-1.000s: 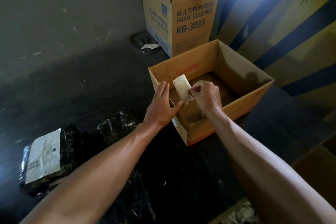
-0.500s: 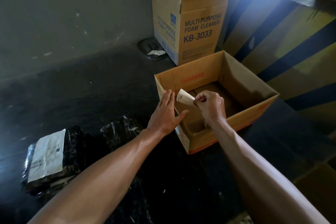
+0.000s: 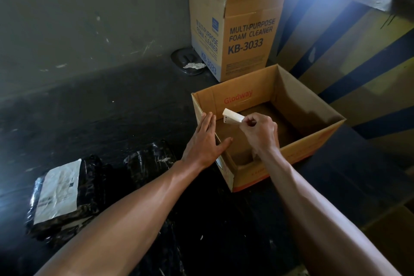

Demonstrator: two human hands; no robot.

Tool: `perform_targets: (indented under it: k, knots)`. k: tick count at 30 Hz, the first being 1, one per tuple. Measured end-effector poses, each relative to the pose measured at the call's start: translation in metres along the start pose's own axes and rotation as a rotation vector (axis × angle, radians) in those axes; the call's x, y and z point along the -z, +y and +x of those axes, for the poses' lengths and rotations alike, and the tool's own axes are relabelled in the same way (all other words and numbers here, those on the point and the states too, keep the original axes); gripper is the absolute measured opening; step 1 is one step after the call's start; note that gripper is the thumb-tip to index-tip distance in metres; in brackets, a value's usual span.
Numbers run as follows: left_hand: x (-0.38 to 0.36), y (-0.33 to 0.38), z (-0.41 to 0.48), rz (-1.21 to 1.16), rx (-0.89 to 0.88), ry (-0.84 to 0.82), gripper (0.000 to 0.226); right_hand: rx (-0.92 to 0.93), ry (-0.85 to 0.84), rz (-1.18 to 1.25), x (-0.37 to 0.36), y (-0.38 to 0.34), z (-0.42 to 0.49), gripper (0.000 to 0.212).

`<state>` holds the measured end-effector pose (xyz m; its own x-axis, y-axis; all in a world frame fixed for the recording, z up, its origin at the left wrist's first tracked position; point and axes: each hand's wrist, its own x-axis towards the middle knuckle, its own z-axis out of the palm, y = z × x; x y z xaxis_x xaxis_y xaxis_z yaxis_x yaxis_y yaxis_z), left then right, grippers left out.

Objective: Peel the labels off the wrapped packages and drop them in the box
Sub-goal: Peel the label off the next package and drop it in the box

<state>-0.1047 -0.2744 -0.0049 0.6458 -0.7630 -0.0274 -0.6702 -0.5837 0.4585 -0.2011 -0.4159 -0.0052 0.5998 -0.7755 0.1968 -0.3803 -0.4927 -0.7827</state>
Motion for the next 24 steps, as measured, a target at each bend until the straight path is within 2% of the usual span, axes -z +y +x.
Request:
perform_targets:
  k: [6, 14, 20, 24]
  knots:
    - [-0.0005, 0.0009, -0.001, -0.017, 0.005, -0.004, 0.094, -0.012, 0.026, -0.014, 0.001, 0.0003, -0.0006, 0.01]
    - [-0.0001, -0.0008, -0.0008, 0.0, -0.008, 0.004, 0.093, -0.033, -0.028, 0.032, 0.004, -0.0009, -0.0005, 0.009]
    - [0.0011, 0.0018, -0.0011, -0.002, 0.007, -0.009, 0.093, 0.003, -0.031, 0.014, 0.0049, -0.0015, -0.0012, 0.021]
    - [0.0007, 0.0007, -0.001, -0.01, -0.002, -0.002, 0.094, -0.017, -0.05, 0.016, 0.0049, -0.0018, 0.0002, 0.014]
